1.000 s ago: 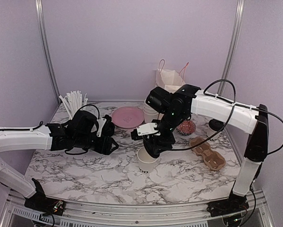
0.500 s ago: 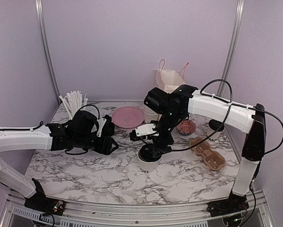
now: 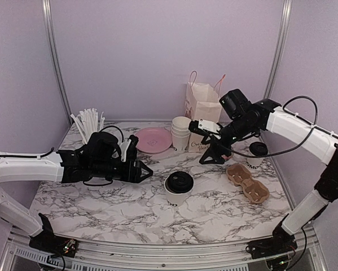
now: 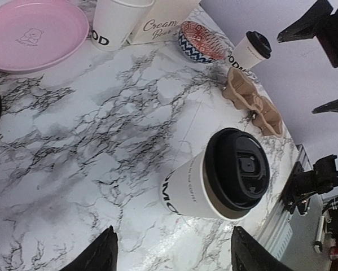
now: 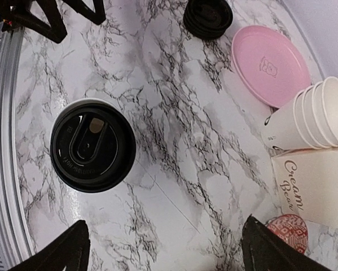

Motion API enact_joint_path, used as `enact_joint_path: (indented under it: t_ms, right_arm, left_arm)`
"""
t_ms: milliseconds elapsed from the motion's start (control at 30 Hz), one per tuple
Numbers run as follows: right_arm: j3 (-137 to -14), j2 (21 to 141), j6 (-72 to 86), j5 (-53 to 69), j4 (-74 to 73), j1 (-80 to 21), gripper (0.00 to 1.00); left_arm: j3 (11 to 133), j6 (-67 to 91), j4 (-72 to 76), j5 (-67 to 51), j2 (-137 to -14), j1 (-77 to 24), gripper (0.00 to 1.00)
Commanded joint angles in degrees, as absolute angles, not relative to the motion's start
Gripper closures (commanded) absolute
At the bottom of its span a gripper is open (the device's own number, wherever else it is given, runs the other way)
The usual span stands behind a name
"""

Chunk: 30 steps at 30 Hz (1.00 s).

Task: Pack the takeout coffee

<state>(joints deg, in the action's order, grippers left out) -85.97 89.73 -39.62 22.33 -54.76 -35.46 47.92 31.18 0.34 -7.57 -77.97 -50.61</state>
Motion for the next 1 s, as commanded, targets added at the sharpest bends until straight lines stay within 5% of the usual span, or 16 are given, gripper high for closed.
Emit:
enact_joint_path:
  t_ms: [0,200,967]
  right_arm:
    - [-79.4,89.8,-32.5,26.2,-45.7,-33.3,0.16]
    - [-77.9,93.7,-31.8,27.8,-45.2,-32.7,0.27]
    - [-81.0,99.7,-32.3,25.9,-46.0,-38.5,0.32]
  left_arm:
    - [47.8,36.5,8.7,-12.7,-80.5,-51.9,0.3]
    - [49.8,38.3,10.3,-14.7,-85.0,-53.0,0.3]
    - [49.8,38.2,10.2,-14.7,-87.1,-53.9,0.3]
